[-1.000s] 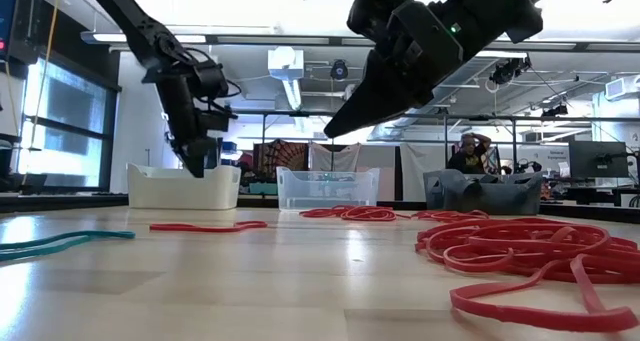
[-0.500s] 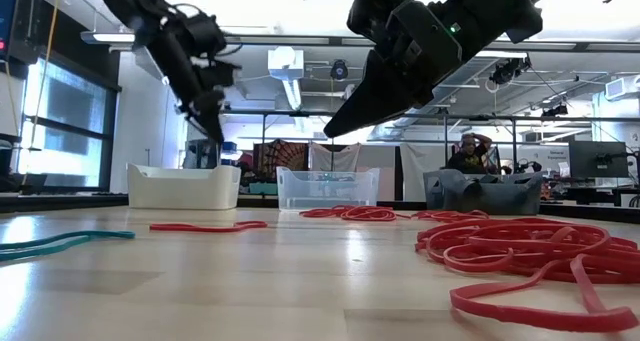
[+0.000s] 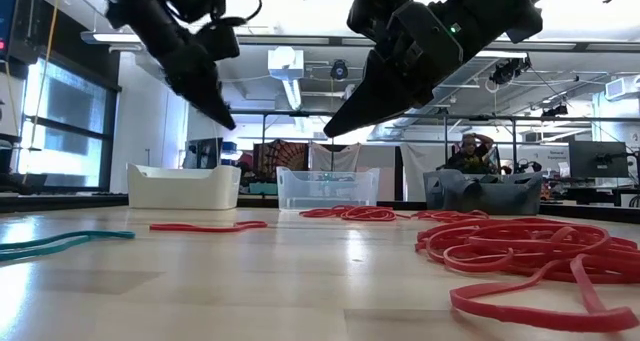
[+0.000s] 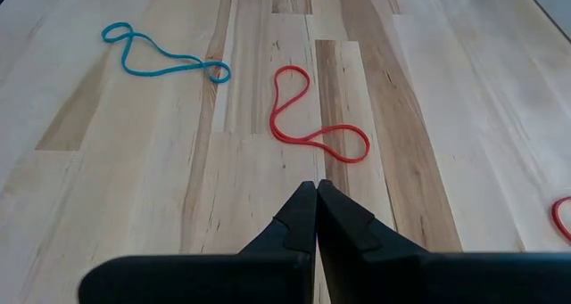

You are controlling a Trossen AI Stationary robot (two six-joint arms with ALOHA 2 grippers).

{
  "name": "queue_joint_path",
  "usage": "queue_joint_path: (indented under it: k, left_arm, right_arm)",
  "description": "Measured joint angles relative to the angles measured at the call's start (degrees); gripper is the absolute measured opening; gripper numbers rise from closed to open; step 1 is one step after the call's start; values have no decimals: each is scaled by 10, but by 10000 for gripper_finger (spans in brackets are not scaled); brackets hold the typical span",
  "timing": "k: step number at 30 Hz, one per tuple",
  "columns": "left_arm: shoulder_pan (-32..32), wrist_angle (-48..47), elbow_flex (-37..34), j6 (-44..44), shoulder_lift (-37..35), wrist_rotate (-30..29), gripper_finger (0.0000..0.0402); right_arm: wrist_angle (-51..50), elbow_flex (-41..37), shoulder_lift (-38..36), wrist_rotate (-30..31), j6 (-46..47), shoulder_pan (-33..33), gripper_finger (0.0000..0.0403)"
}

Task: Sort rubber bands into baskets
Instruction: Put the blue rubber band into the white bin

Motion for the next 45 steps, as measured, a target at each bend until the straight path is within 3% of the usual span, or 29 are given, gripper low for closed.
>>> queue_joint_path:
  k: [11, 15, 21, 26, 34, 45]
  left_arm:
    - [-245, -8, -58, -85, 0, 11, 125]
    - [-305, 1, -70, -142, 0, 25, 125]
    - [-374, 21, -79, -230, 31, -15, 125]
    - [-408, 81, -79, -298, 80, -23, 126]
    - [-419, 85, -52, -421, 155, -26, 160]
    - [-426, 81, -8, -444, 245, -41, 189]
  right_arm:
    - [0, 0, 0, 0, 2, 0, 0]
    - [0, 0, 0, 0, 2, 0, 0]
    - [4, 0, 0, 0, 2, 0, 0]
    - [6, 0, 0, 0, 0, 0, 0]
    - [8, 0, 0, 0, 0, 0, 0]
    - [8, 0, 0, 0, 0, 0, 0]
